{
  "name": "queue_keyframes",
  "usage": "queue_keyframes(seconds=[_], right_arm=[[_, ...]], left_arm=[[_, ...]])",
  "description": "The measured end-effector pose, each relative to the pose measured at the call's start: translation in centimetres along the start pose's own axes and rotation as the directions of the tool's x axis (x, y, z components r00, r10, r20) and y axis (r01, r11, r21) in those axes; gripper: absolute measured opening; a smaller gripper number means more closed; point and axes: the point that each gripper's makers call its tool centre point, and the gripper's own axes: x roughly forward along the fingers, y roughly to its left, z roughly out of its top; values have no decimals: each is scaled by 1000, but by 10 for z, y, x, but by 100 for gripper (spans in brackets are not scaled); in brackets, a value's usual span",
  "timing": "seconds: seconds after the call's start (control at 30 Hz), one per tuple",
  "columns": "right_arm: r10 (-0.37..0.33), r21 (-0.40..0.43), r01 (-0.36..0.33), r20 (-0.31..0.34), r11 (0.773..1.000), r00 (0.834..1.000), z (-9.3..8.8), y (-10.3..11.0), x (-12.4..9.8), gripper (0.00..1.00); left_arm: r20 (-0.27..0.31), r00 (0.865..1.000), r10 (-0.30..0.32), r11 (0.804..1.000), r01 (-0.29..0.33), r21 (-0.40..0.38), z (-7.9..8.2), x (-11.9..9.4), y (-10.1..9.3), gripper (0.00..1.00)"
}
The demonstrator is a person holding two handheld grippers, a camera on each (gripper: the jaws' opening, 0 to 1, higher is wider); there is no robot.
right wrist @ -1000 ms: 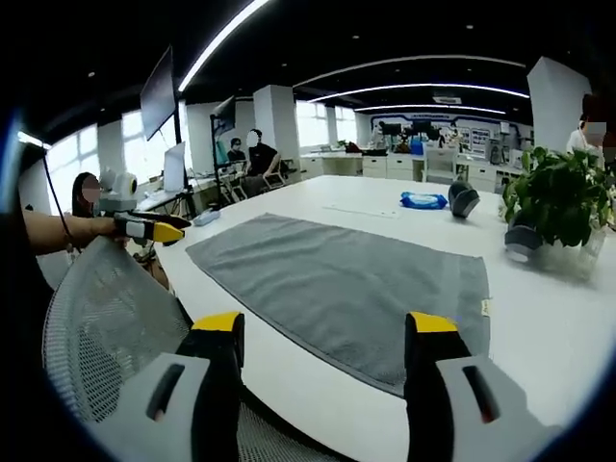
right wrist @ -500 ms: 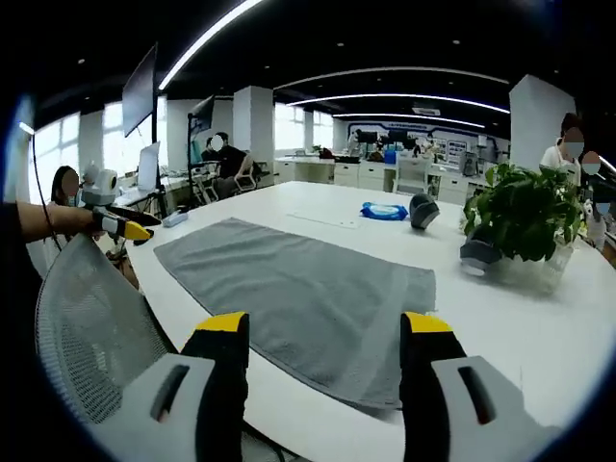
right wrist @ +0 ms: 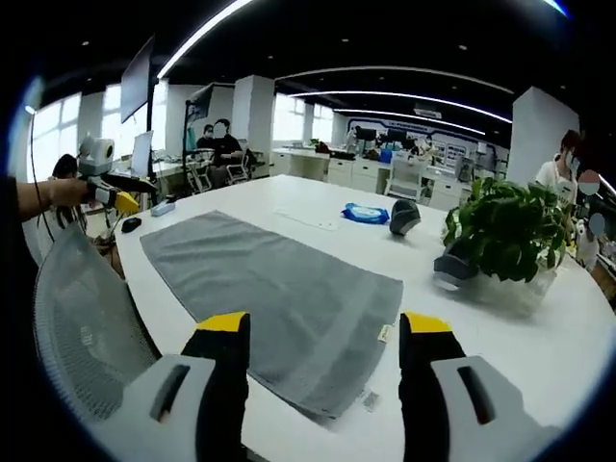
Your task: Fold the towel on the table until its edges align and the towel forms a compact rectangular stack.
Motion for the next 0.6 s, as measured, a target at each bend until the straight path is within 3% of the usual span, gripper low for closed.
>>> queue_keyframes(seconds=[0.13,0.33,0.37,0.43,0.6], right_arm=[[-12,-51,11,-8,999,1000,14,-24,-4,64],[-18,-73,17,-2,997,1000,35,-55,-12,64],[-35,-139,29,-42,990,999,36,-66,-14,64],[-47,-190,35,-59,981,997,40,-77,-16,64],[-53,-223,28,-107,974,993,40,-102,-20,63]], left_arm=[[79,995,-56,998,55,23,37,12,-18,82],[121,983,-140,988,131,77,78,30,-43,84],[131,976,-173,981,158,115,89,36,-54,84],[140,967,-215,970,195,142,102,45,-69,84],[156,942,-299,946,271,177,118,69,-102,84]])
